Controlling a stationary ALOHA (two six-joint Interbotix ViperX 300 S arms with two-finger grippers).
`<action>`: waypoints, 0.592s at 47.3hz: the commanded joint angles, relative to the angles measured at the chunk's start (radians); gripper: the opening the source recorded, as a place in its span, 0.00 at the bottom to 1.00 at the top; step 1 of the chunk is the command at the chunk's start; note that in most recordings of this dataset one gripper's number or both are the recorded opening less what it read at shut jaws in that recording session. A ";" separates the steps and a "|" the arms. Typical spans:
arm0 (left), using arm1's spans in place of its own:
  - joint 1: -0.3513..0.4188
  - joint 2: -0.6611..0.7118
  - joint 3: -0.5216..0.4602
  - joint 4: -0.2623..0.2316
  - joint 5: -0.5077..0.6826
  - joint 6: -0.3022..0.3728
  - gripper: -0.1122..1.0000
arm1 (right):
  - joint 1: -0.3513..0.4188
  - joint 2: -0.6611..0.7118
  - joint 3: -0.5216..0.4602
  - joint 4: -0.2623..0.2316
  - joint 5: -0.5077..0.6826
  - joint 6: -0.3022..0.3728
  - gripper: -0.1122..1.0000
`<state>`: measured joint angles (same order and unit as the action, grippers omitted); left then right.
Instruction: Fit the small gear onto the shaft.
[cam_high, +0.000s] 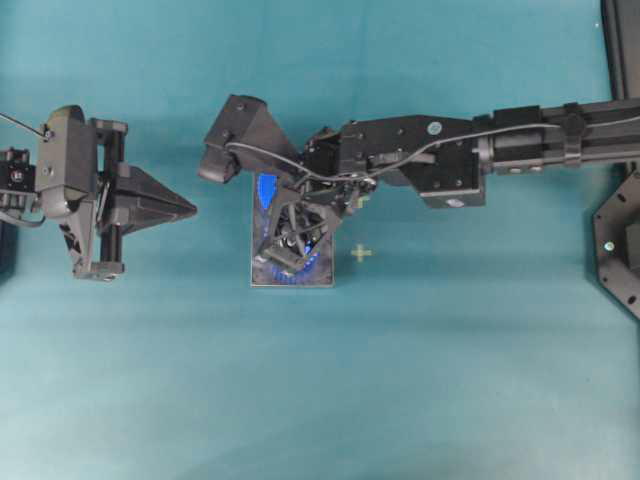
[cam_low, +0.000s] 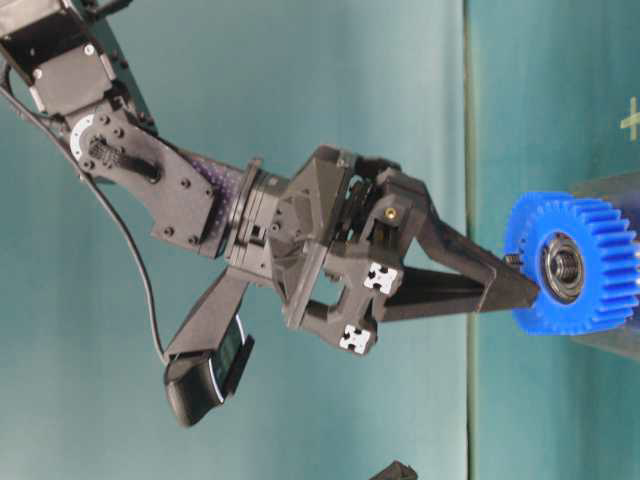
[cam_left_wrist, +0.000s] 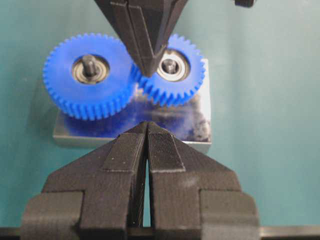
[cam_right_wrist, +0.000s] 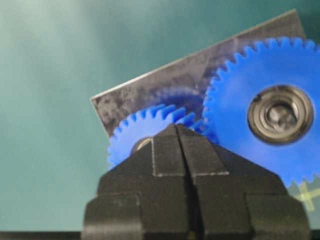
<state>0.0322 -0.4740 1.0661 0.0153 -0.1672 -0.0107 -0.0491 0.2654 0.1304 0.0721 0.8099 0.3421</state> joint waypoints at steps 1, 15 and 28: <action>0.002 -0.005 -0.021 0.003 -0.008 -0.002 0.10 | -0.003 -0.032 0.041 0.000 0.015 0.009 0.08; 0.002 -0.003 -0.021 0.003 -0.009 -0.002 0.10 | 0.040 -0.126 0.163 0.012 0.015 0.101 0.08; 0.002 -0.002 -0.023 0.003 -0.009 -0.002 0.10 | 0.072 -0.173 0.121 -0.014 -0.035 0.146 0.08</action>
<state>0.0322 -0.4725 1.0661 0.0153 -0.1672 -0.0123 0.0337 0.1258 0.2930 0.0736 0.8023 0.4771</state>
